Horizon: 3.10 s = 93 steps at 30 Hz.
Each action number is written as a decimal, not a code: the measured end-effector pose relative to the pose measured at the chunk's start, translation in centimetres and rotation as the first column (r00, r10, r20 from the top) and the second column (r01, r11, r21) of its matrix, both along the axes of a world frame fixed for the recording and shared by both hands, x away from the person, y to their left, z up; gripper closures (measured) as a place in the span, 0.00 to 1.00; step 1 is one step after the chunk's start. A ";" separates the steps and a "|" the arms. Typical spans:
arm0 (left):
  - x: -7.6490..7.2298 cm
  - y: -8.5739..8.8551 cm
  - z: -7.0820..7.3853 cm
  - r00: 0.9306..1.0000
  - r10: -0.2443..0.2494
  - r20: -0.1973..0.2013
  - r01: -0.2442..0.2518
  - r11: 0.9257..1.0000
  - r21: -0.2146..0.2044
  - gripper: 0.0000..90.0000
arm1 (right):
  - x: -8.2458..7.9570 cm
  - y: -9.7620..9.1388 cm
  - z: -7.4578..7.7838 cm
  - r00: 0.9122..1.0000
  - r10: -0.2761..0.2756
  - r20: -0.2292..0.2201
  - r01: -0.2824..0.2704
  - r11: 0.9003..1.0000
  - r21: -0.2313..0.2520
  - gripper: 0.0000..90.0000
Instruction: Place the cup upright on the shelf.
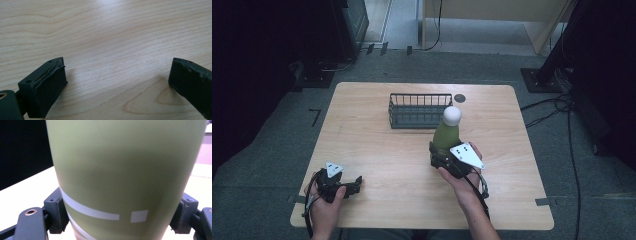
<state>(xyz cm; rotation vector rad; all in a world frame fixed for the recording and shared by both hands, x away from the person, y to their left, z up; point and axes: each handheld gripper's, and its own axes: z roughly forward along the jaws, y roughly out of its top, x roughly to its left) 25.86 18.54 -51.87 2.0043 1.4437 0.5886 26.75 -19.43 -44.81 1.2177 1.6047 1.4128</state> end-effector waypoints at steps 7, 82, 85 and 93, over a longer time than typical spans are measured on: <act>0.0 0.0 0.0 1.000 0.001 0.001 -0.001 1.000 -0.001 0.02 | 1.6 0.3 1.3 1.000 0.014 -0.001 -0.014 1.000 -0.004 0.23; 0.0 0.0 0.0 1.000 0.000 -0.001 0.000 1.000 -0.001 0.02 | 18.3 1.0 4.5 0.992 -0.126 0.004 0.126 0.991 -0.043 0.23; 0.0 0.0 0.0 1.000 0.002 0.000 -0.002 1.000 -0.002 0.02 | 18.5 1.0 4.2 0.992 -0.123 0.000 0.123 0.992 -0.040 0.23; 0.0 0.0 0.0 1.000 0.001 -0.001 -0.001 1.000 -0.001 0.02 | 18.7 1.2 2.4 0.993 -0.113 -0.026 0.111 0.992 -0.056 0.23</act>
